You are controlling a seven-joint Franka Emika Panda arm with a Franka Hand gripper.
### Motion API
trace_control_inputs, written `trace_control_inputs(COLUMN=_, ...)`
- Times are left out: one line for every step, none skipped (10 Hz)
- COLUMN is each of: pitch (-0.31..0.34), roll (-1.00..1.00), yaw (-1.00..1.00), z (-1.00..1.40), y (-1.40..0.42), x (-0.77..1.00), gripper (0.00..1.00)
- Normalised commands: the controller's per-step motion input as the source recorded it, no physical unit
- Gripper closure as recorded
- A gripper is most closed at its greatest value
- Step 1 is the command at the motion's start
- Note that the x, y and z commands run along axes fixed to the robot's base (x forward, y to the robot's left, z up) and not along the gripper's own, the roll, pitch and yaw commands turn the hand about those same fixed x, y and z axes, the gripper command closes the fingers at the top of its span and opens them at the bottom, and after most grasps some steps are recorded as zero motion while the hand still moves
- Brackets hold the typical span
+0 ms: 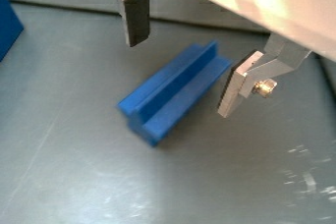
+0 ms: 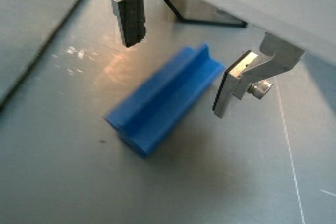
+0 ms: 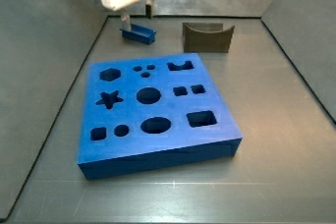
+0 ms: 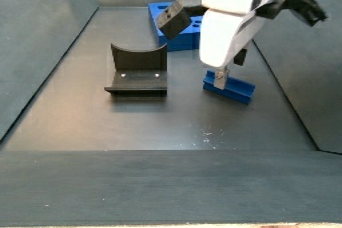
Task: Pick up the star object. Move up. Place the star object on the fixture. Regrasp the star object. Move to above the board. Insert the star object.
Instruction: Pick up the star object.
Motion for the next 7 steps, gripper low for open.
trace_control_inputs(pitch=0.0, roll=0.0, yaw=0.0, z=0.0, y=0.03, x=0.0, gripper=0.0)
trace_control_inputs(pitch=0.0, roll=0.03, yaw=0.04, z=-0.35, y=0.21, x=-0.1, gripper=0.0)
trace_control_inputs(pitch=0.0, roll=0.0, yaw=0.0, z=-0.03, y=0.0, x=0.0, gripper=0.0)
trace_control_inputs(pitch=0.0, roll=0.12, yaw=-0.03, z=-0.33, y=-0.3, x=0.0, gripper=0.0)
trace_control_inputs(pitch=0.094, roll=0.07, yaw=-0.07, z=0.0, y=-0.04, x=0.08, gripper=0.0)
trace_control_inputs(pitch=0.0, roll=0.0, yaw=0.01, z=0.0, y=0.01, x=0.0, gripper=0.0)
trace_control_inputs(pitch=0.0, roll=0.0, yaw=0.13, z=-0.03, y=0.08, x=0.0, gripper=0.0)
